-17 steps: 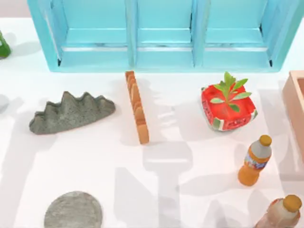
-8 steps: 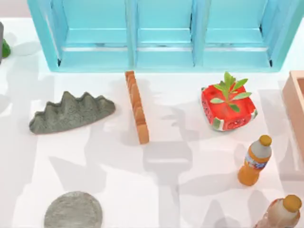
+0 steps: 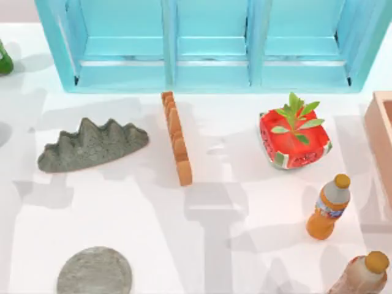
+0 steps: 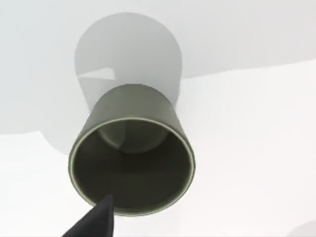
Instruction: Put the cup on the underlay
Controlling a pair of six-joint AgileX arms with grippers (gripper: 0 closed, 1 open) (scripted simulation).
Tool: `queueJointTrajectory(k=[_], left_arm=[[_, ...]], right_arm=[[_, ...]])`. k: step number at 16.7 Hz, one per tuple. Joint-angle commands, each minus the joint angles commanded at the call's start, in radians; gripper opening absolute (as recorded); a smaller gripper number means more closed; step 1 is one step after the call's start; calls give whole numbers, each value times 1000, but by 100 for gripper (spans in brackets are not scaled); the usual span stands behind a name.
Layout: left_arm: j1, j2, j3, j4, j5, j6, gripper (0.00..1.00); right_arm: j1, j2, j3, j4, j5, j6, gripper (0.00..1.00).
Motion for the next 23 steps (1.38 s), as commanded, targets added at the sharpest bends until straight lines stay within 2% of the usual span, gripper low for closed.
queueJointTrajectory(k=[4,10,13,19,23], left_arm=[[34,38,92,-9,13,29,100],[31,36,90,-4,13,28,100],[34,42,23,64,14,27,100],[38,66,-222,340,14,31,100],[39,70,-250,369,14,32,100]], right_arm=[[0,0,0,0,0,0,100],[0,0,0,0,0,0,100],[0,0,0,0,0,0,100],[0,0,0,0,0,0,100],[0,0,0,0,0,0,100]])
